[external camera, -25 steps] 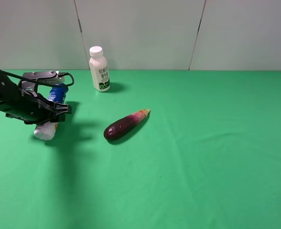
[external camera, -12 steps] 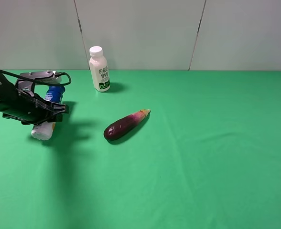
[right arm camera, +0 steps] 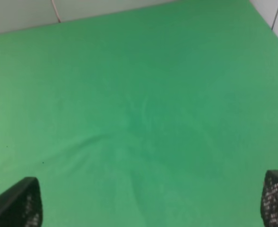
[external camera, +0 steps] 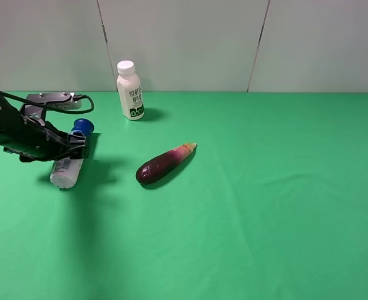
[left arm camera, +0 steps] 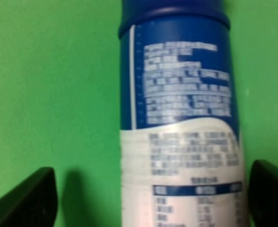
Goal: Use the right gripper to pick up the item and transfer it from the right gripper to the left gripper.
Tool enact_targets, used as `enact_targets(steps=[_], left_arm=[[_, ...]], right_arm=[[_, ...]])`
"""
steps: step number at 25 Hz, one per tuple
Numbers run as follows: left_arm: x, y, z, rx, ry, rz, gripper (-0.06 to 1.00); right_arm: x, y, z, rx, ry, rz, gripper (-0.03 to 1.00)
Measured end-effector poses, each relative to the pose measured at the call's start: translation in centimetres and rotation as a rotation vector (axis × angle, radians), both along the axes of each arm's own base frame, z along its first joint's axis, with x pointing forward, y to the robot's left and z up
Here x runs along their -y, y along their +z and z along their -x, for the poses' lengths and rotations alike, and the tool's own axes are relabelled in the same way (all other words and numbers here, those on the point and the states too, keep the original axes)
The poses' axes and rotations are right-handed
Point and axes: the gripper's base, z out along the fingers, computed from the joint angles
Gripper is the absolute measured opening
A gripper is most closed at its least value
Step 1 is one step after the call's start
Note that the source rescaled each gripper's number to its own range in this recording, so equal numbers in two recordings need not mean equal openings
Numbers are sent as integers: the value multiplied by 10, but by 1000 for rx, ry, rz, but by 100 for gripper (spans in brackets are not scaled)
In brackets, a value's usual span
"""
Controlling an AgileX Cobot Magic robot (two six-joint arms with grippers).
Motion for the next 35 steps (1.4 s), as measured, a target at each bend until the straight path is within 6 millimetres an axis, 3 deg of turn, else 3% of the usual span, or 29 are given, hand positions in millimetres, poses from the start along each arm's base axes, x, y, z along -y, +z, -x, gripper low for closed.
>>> enact_targets(steps=[5, 11, 15, 27, 35], left_arm=[[0, 16, 0, 50, -11, 3, 89], [1, 59, 7, 156, -36, 26, 90], [1, 97, 22, 216, -95, 28, 90], [-8, 195, 104, 418, -209, 16, 90], [-32, 222, 180, 439, -155, -107, 90]], right_arm=[[0, 0, 0, 0, 0, 0, 100], [0, 0, 0, 0, 0, 0, 100], [0, 0, 0, 0, 0, 0, 100], [0, 0, 0, 0, 0, 0, 100], [0, 0, 0, 0, 0, 0, 100]])
